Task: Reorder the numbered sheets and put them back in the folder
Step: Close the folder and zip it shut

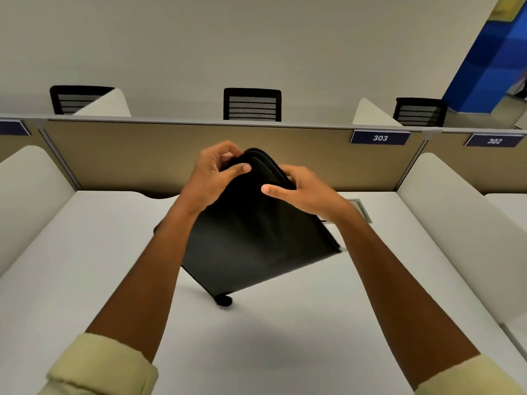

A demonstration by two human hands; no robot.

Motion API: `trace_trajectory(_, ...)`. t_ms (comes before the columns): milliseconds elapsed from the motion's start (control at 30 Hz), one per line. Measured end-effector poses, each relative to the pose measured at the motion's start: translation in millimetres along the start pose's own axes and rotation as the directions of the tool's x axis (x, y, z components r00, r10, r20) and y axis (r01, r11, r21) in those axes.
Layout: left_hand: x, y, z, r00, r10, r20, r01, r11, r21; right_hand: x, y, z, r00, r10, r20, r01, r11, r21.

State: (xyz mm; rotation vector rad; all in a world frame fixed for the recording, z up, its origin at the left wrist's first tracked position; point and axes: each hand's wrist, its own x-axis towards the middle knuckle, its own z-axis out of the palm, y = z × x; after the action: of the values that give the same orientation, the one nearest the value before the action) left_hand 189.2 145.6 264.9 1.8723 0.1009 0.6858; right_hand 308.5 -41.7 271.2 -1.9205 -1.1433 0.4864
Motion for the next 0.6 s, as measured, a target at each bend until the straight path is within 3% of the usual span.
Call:
trace_trajectory(133,7.1,-20.5,29.4,0.998,0.030,0.051,-0.037,0.988,0.150,-7.8,26.4,11.8,0.991,0.112,0.068,-0.126,0.956,0.264)
trace_trajectory(300,-42.1,-52.1,79.7,0.968,0.074,-0.238,-0.005,0.961,0.278,-19.4,55.9,29.0,0.969,0.242,-0.045,-0.192,0.857,0.478)
trace_trajectory(433,-127.4,-84.2,120.2,0.853,0.002,-0.522,0.180,0.937,0.299,-24.1,82.4,40.8,0.902,0.409,-0.140,-0.272,0.788,0.553)
trace_trajectory(533,-173.0,-109.0,135.2,0.777,-0.080,-0.624,0.325,0.900,0.289,-26.3,98.6,46.9,0.850,0.493,-0.183,-0.279,0.718,0.637)
trace_trajectory(600,-189.3,-117.9,137.9,0.692,-0.221,-0.687,0.461,0.868,0.185,-27.7,107.2,51.8,0.815,0.539,-0.214,-0.259,0.669,0.696)
